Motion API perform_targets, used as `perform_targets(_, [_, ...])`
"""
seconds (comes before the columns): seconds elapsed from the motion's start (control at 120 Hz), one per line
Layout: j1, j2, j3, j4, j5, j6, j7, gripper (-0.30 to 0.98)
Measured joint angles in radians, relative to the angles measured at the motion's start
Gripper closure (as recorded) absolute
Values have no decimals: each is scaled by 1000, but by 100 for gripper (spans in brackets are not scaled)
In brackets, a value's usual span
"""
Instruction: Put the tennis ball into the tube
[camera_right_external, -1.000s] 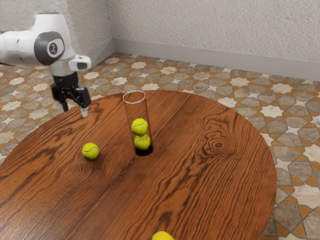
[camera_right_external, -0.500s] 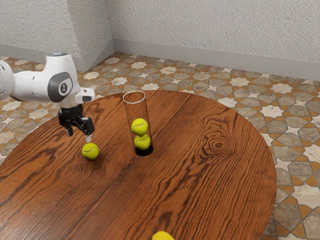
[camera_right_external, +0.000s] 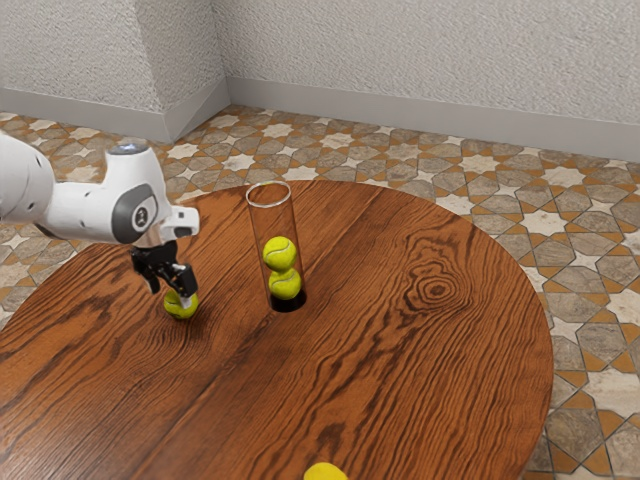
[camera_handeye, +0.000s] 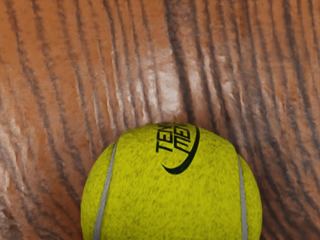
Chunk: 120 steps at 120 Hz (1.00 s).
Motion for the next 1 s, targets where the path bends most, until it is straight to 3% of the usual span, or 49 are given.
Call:
perform_targets(0.25, [0,29,0,0,-16,43,27,1])
perform_targets(0.467, [0,30,0,0,-14,58,31,40])
perform_targets(0.633, [0,21,0,0,4,63,13,51])
perform_targets(0.8, [0,-66,-10,-1,22,16,-13,66])
perform_targets(1.0, [-2,-168,-49,-2,29,-38,-47,69])
